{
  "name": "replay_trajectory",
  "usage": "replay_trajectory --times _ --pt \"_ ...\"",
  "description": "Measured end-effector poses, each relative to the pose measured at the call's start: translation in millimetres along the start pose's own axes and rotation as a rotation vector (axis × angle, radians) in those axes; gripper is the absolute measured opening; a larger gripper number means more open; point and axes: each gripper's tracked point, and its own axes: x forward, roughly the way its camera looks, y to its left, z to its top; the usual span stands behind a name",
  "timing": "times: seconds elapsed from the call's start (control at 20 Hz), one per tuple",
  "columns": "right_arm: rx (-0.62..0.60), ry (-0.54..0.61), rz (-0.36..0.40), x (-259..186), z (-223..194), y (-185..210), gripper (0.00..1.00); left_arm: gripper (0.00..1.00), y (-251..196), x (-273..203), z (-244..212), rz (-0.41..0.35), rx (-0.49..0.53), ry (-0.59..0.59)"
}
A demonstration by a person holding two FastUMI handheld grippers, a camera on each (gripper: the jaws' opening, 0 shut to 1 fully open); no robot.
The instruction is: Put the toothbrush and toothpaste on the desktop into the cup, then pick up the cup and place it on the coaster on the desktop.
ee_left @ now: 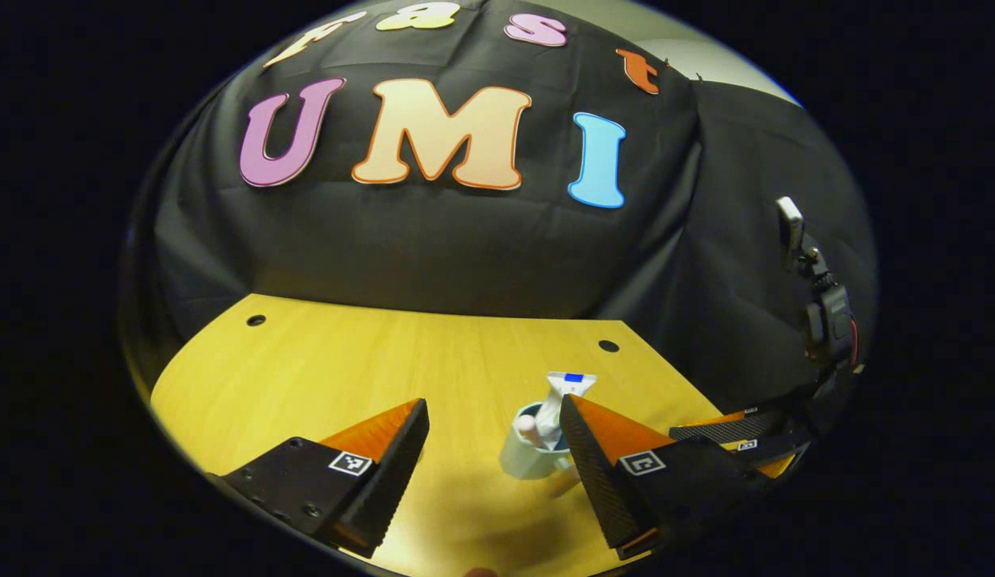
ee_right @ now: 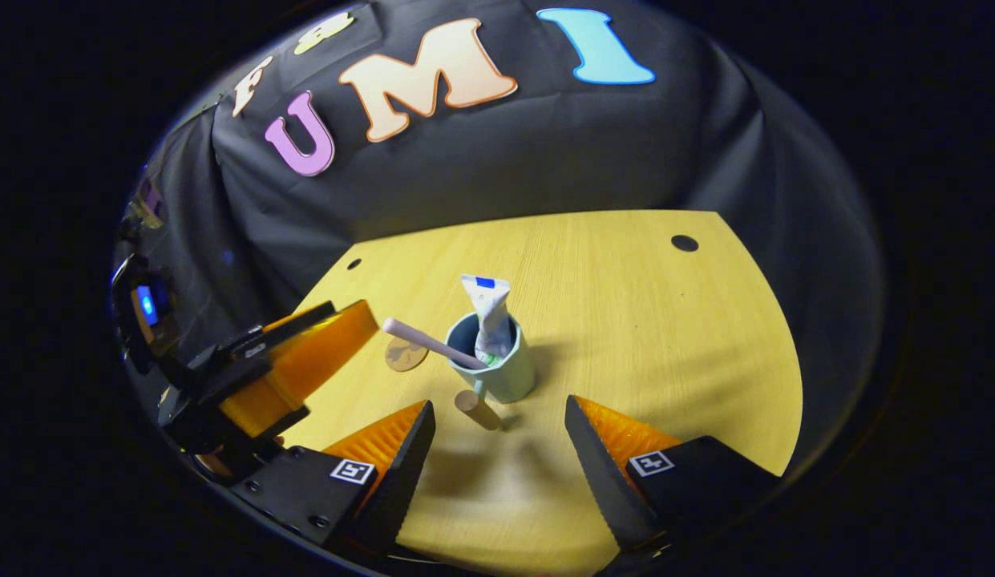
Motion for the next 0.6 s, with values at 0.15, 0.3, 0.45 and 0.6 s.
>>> replay_trajectory --times 0.15,0.3,0.45,0.6 --pt "0.007 0.091 -0.007 18.9 -1.3 13.0 0.99 0.95 39.2 -16.5 1.7 0.051 0.021 -0.014" --pt "0.0 0.201 -0.04 38.2 -11.3 14.9 0.99 0.95 76.5 -33.9 -1.0 0.1 0.013 -0.013" --pt "-0.022 0.302 -0.066 57.8 -21.1 14.6 0.99 0.95 115.1 -51.7 -11.2 0.161 0.003 -0.002" --pt "-0.041 0.365 -0.091 77.6 -27.2 14.4 0.99 0.95 148.1 -68.3 -22.1 0.22 -0.029 0.014"
